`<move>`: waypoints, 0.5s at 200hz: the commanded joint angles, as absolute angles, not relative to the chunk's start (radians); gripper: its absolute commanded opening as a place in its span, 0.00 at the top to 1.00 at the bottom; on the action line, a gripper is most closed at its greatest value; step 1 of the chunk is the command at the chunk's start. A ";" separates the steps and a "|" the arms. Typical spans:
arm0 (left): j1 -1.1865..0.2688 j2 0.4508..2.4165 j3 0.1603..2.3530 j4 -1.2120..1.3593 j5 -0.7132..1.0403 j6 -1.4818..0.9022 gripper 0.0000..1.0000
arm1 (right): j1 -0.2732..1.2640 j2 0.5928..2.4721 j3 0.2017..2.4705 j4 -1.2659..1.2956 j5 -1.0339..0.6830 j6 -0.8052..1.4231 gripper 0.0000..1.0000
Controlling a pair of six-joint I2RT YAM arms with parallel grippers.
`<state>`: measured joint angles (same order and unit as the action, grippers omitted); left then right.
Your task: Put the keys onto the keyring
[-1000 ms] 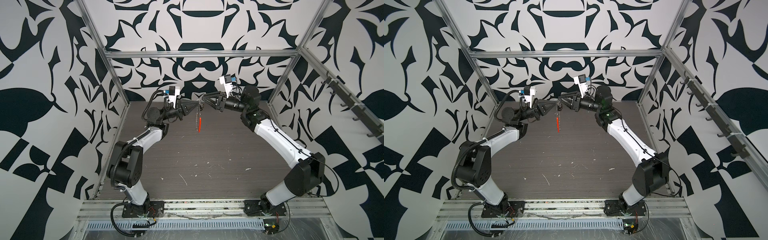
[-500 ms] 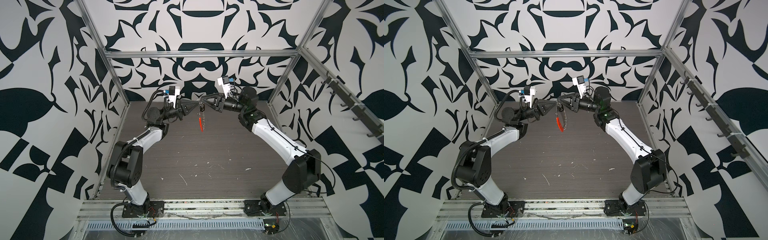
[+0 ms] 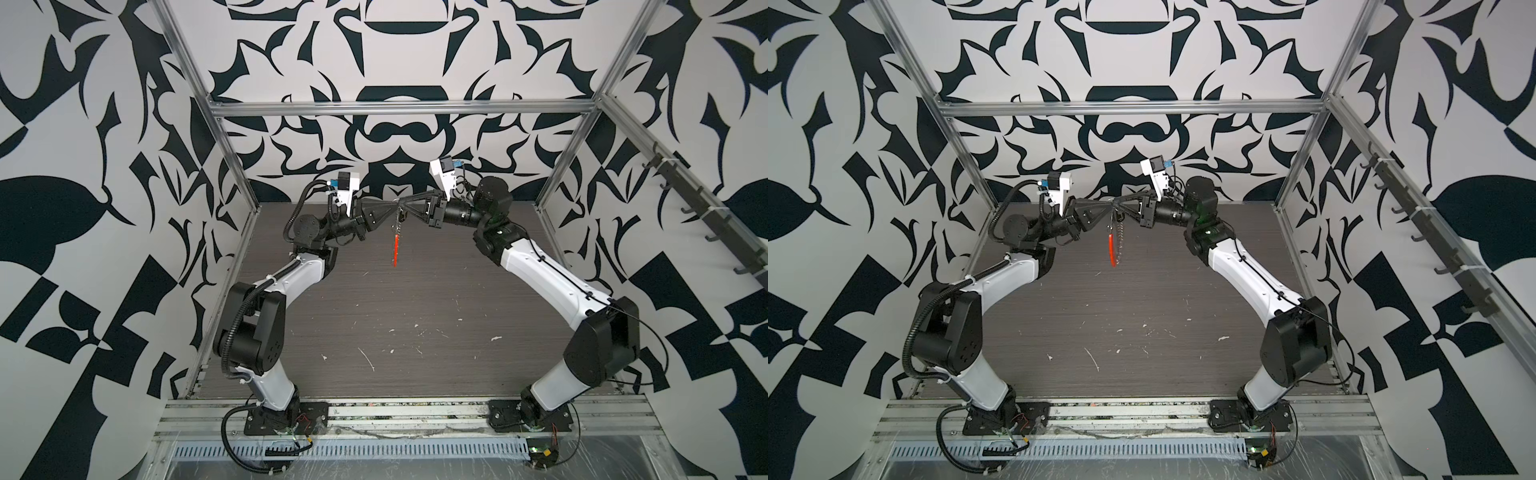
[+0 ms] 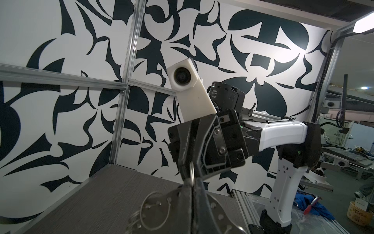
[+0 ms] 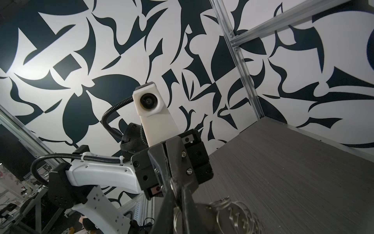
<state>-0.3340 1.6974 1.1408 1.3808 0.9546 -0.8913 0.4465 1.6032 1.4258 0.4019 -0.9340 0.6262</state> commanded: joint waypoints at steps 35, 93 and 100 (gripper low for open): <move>-0.336 1.710 1.175 1.440 0.939 -0.899 1.00 | 0.465 1.587 1.443 0.454 -0.925 0.612 1.00; -0.266 1.670 1.109 1.388 1.013 -0.865 0.71 | 0.466 1.572 1.527 0.076 -0.785 0.274 1.00; -0.254 1.658 1.094 1.359 1.023 -0.848 0.71 | 0.469 1.575 1.537 0.037 -0.764 0.222 1.00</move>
<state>-0.2989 1.6989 1.1339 1.3708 0.9783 -0.8890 0.4610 1.6051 1.4654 0.1993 -0.8551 0.4202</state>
